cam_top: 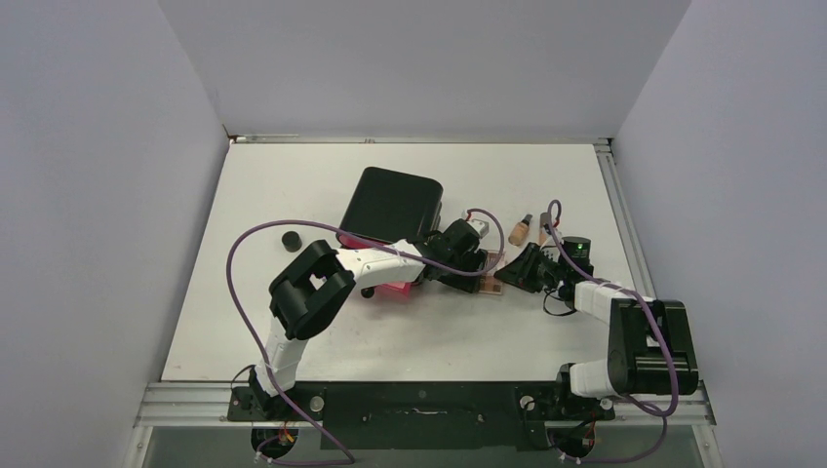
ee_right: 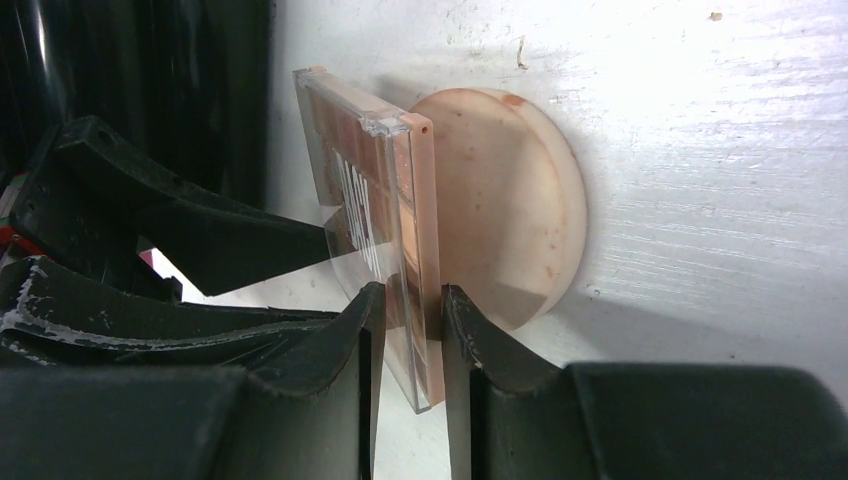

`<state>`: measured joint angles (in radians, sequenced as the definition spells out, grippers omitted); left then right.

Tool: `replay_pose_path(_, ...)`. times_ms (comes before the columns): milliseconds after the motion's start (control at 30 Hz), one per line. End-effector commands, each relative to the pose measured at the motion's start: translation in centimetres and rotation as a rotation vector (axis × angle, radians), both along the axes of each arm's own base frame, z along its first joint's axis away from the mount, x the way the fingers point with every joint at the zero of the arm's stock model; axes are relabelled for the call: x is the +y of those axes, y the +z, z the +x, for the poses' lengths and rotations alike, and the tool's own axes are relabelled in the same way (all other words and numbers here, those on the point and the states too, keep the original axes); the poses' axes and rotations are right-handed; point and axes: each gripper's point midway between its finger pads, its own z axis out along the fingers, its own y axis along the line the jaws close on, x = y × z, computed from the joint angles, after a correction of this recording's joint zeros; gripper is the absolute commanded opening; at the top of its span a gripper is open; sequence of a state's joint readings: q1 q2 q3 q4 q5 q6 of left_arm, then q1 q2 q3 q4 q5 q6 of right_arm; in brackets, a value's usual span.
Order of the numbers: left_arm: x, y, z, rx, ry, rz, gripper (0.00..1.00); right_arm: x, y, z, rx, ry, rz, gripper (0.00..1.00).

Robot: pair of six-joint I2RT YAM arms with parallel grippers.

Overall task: Organize the makeup
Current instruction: Pick up the makeup from the center of the board.

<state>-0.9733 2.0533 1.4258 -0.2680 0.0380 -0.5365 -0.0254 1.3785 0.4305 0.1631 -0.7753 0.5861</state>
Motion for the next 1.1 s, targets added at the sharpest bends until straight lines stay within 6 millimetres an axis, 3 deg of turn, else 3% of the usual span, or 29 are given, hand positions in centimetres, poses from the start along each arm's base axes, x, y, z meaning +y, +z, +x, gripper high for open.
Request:
replay_pose_path(0, -4.2, 5.8, 0.0, -0.065, -0.076, -0.178, 0.49, 1.5, 1.3, -0.2, -0.066, 0.088, 0.057, 0.17)
replay_pose_path(167, -3.9, 6.2, 0.0, -0.073, -0.073, -0.177, 0.5, 1.4, 1.6, -0.1, -0.073, 0.072, 0.052, 0.06)
replay_pose_path(733, -2.1, 8.1, 0.4, -0.12, -0.024, -0.163, 0.64, 0.5, 3.1, 0.2, -0.095, -0.004, 0.012, 0.05)
replay_pose_path(1067, -1.1, 8.7, 0.6, -0.135, 0.0, -0.15, 0.67, 0.4, 3.7, 0.5, -0.097, -0.043, 0.036, 0.05)
